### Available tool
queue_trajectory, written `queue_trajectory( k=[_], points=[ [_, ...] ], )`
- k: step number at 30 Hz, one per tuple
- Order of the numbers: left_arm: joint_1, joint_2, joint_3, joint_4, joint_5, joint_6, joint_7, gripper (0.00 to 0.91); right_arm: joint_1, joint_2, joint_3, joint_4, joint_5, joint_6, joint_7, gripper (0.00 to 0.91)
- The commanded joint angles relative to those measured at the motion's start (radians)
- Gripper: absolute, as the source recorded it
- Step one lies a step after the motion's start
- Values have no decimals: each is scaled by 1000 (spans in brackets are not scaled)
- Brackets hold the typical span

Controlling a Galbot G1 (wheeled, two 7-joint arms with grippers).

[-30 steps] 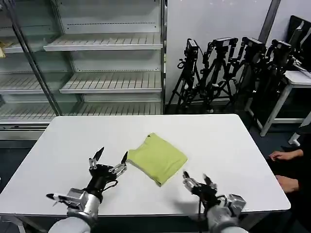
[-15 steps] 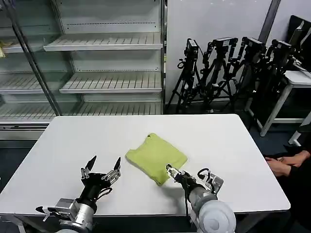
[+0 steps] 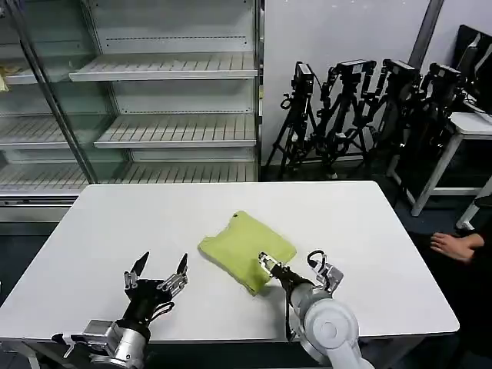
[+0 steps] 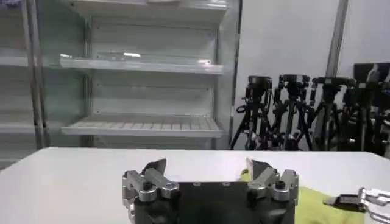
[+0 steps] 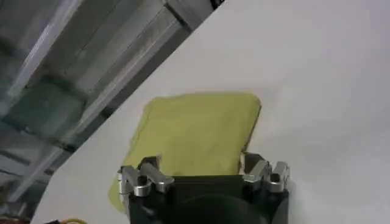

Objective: Fold and organize the clothes.

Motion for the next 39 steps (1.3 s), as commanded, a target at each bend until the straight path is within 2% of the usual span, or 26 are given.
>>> queue_trajectory(
  k=[1,3,4,5,7,8,18,24,32,39],
  points=[
    [10,-2,-6,-6,-5,1,-4,907,21,23,-1,-38,43,2,39,665],
    [9,-1,-6,-6,-8,1,-4,907,16,18,0,-34,43,4,39,514],
    [9,-1,-6,-6,-8,1,-4,907,12,16,2,-31,43,5,40,353],
    [10,-1,-5,-7,-9,1,-4,907,12,15,3,-30,43,5,40,282],
    [10,-1,-4,-8,-10,1,-4,907,3,8,7,-23,42,7,39,20],
    [11,-2,-4,-8,-10,1,-5,907,0,5,9,-22,42,7,38,0],
    [9,0,-4,-12,-17,2,-8,907,-8,-20,29,-29,37,8,22,0],
    [14,-7,3,-17,-17,1,-9,907,12,-65,54,-60,38,2,-12,0],
    [21,-8,8,-26,-16,2,-9,907,118,-131,61,-130,87,-29,-57,0],
    [29,-6,6,-33,-16,3,-9,907,254,-224,13,-233,147,-31,-108,0]
  ],
)
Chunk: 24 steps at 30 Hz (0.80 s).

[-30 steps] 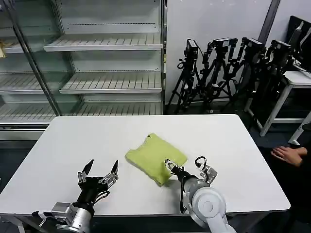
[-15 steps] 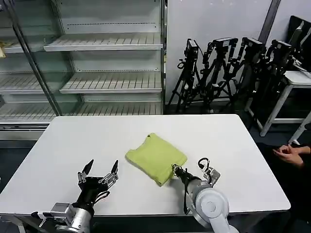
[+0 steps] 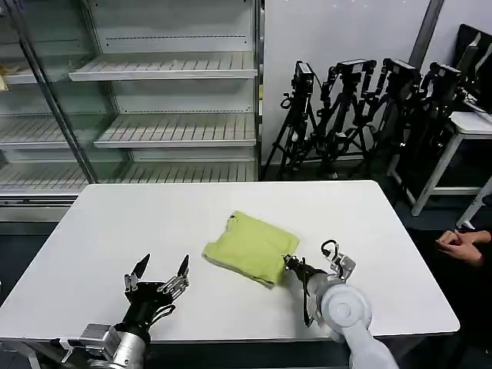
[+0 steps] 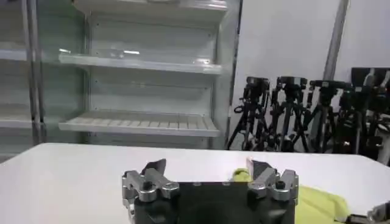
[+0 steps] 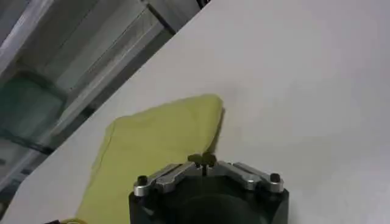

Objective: Fold and organize the clothes.

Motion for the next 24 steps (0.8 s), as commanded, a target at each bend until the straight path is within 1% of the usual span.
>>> queue_trajectory(
  k=[1,4,10,14,17,18,19,20,22,24],
  points=[
    [7,-3,0,-4,1,0,1,907,177,-118,-35,-132,60,-8,-69,0],
    [12,-4,2,-7,1,0,1,907,236,-135,-55,-203,56,-8,-103,0],
    [10,-7,0,-8,2,1,1,907,332,-127,-88,-325,54,-8,-136,0],
    [11,-8,-6,-7,1,1,1,907,381,-112,-114,-400,21,-8,-161,0],
    [12,-8,-10,-8,-1,1,1,907,400,-104,-121,-432,10,-8,-165,0],
    [12,-8,-10,-8,-2,1,1,907,406,-103,-123,-437,-4,-9,-178,474],
    [13,-8,-10,-8,-2,1,1,907,405,-101,-119,-434,-15,-9,-196,907],
    [13,-9,-11,-8,-3,1,1,907,401,-99,-115,-427,-28,-9,-202,907],
    [12,-11,-14,-10,-7,1,1,907,379,-102,-115,-382,-94,-8,-214,907],
    [11,-12,-16,-12,-10,1,1,907,330,-114,-119,-314,-212,-6,-249,907]
  ],
)
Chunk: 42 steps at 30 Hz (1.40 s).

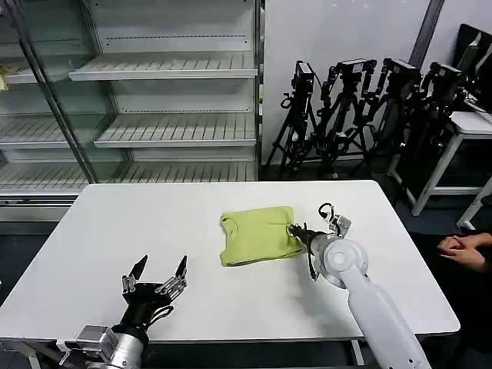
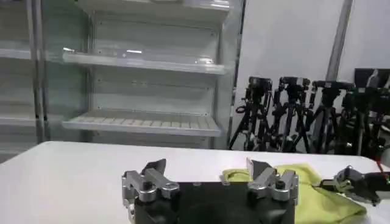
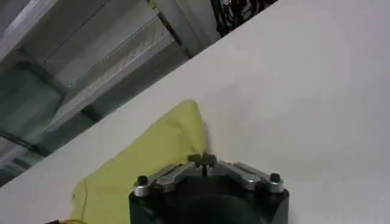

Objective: Fold and organize the clothes.

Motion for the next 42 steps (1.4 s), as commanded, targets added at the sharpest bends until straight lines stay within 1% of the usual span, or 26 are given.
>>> queue_trajectory(
  k=[1,2,3,4,6,8,11,12,13,14,16,18,22,25,31,33,42],
  points=[
    [-2,-2,-3,-3,-7,0,1,907,-4,-29,-23,38,-260,3,-103,907],
    [-3,-1,-3,-3,-8,0,1,907,-37,-35,-22,90,-315,4,-110,907],
    [-5,-1,-3,-2,-9,0,1,907,-53,-38,-21,116,-342,4,-109,907],
    [-6,-1,-3,-2,-10,0,1,907,-88,-41,-16,174,-404,6,-105,907],
    [-9,-1,-3,-3,-12,1,1,907,-145,-50,-6,241,-508,33,-103,907],
    [-11,0,-5,-5,-15,1,0,907,-219,-60,9,305,-666,94,-111,907],
    [-11,1,-9,-8,-16,-2,-1,907,-345,-74,37,403,-918,216,-134,907],
    [-10,1,-11,-9,-16,-2,-1,907,-405,-75,48,441,-1009,270,-147,907],
    [-9,1,-14,-9,-16,-2,0,907,-425,-74,54,459,-1040,285,-152,907],
    [-8,0,-16,-10,-14,-2,1,907,-455,-68,63,481,-1098,308,-158,907],
    [-6,-1,-16,-12,-10,-2,4,907,-516,-54,78,522,-1157,333,-165,907],
    [-3,-3,-16,-16,-9,-2,4,907,-584,-36,95,567,-1229,372,-185,907],
    [3,-5,-25,-25,-5,-3,5,907,-712,5,137,650,-1205,419,-222,907],
    [10,-8,-34,-32,-5,-4,6,907,-785,21,170,688,-1249,459,-249,907],
    [22,-21,-35,-52,3,-4,6,907,-848,8,220,724,-1242,463,-262,907],
    [28,-28,-35,-67,9,-4,6,907,-863,5,229,743,-1203,453,-260,907],
    [58,-42,-42,-105,21,-5,8,907,-891,1,250,775,-1203,452,-270,907]
  ],
)
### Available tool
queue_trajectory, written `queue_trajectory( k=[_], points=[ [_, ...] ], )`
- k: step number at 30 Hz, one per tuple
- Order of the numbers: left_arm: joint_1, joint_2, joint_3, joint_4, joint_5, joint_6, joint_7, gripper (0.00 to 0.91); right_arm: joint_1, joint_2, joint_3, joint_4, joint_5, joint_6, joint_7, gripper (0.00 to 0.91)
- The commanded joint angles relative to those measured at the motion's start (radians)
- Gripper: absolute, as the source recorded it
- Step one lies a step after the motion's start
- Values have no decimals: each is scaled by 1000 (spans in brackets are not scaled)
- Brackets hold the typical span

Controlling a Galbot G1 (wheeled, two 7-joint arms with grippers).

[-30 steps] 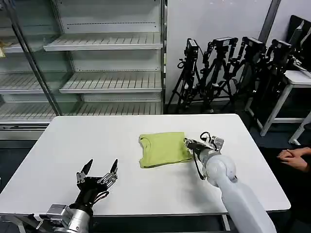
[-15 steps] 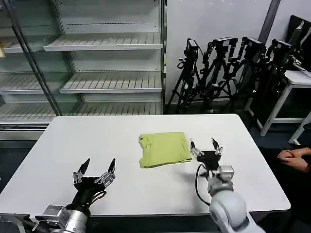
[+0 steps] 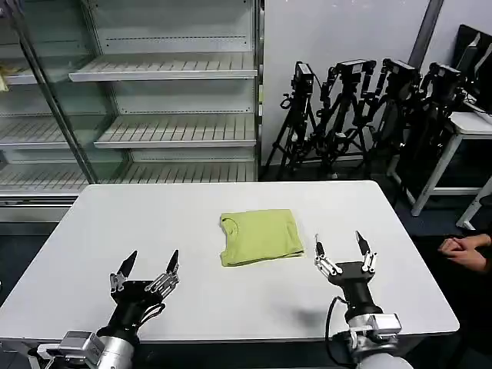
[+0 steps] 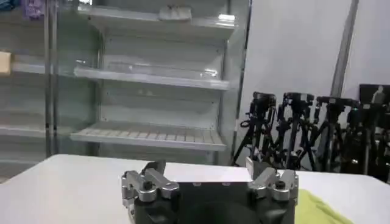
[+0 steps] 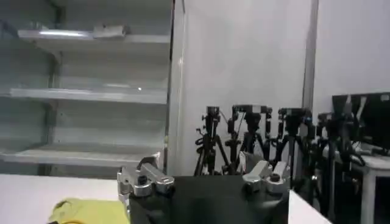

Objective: Fold and organize the clothes.

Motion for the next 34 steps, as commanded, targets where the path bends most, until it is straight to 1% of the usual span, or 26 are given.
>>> queue_trajectory(
  k=[1,8,13,20,25,30,32,34],
  points=[
    [20,-10,-2,-36,9,-1,1,907,-124,6,48,97,-61,40,-27,907],
    [28,-20,0,-34,23,-2,4,907,-128,3,42,101,-68,33,-33,907],
    [36,-20,-8,-38,26,-2,6,907,-128,2,39,106,-68,21,-22,907],
    [49,-25,-12,-54,30,-2,8,907,-132,2,40,124,-68,7,-21,907],
    [46,-25,-10,-45,33,-3,9,907,-128,4,39,119,-60,7,-10,907],
    [42,-24,-7,-41,33,-3,11,907,-130,1,44,129,-52,-6,-10,907],
    [39,-24,-6,-37,32,-3,11,907,-129,0,47,132,-52,-7,-3,907],
    [36,-23,-3,-34,33,-3,11,907,-126,1,53,139,-29,-4,8,907]
  ],
)
